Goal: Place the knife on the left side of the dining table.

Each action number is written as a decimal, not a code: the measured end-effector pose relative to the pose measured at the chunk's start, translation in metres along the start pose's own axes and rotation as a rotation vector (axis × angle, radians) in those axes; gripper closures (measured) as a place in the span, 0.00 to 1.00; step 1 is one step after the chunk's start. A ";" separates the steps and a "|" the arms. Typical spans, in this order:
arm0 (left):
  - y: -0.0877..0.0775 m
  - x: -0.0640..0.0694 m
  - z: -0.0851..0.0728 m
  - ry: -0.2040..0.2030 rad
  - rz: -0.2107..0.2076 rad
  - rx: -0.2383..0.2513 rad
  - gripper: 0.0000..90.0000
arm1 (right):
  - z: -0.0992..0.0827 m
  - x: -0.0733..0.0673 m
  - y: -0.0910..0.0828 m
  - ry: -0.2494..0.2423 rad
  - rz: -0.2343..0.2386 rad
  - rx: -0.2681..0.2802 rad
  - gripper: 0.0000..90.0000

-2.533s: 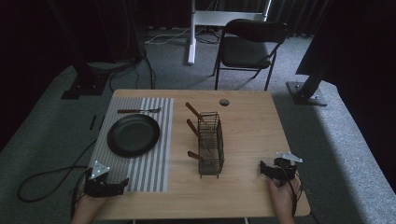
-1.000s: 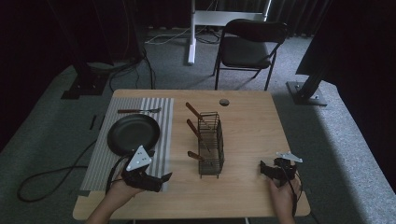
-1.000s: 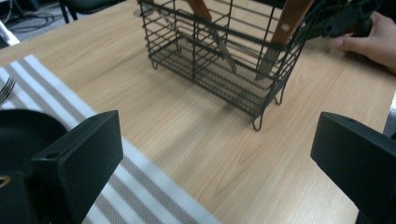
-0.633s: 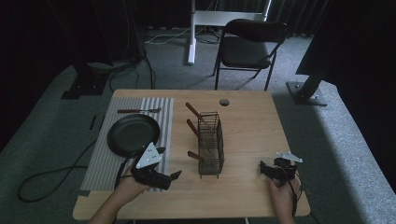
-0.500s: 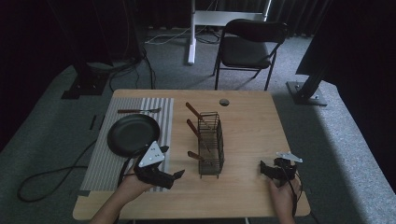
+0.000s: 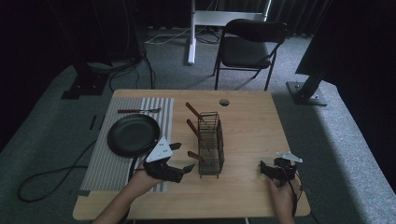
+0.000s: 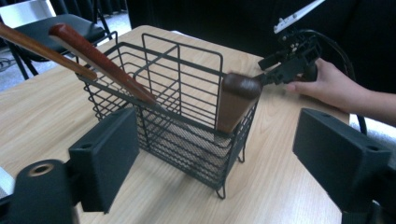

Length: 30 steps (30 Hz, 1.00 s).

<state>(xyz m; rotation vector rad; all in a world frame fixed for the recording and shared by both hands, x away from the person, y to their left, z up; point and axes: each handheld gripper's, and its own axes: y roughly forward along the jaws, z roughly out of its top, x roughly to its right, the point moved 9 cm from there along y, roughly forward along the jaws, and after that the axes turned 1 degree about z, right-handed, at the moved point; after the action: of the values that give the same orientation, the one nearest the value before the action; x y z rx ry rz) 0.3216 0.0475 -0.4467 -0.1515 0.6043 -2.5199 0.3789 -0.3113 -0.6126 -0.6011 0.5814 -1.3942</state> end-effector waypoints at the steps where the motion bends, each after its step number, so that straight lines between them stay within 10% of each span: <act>1: 0.002 0.000 0.002 -0.003 0.002 0.008 0.22 | 0.000 0.000 0.000 0.001 0.000 0.000 0.13; 17: 0.009 0.004 0.007 -0.013 -0.050 0.007 0.82 | 0.000 0.000 0.000 0.001 0.000 0.000 0.13; 30: 0.015 0.003 0.014 -0.010 -0.064 0.013 0.84 | 0.000 0.000 0.000 0.001 0.000 0.000 0.13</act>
<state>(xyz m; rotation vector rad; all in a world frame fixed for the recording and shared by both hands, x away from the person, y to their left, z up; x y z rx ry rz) 0.3294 0.0295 -0.4408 -0.1815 0.5877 -2.5826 0.3789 -0.3113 -0.6125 -0.6006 0.5823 -1.3947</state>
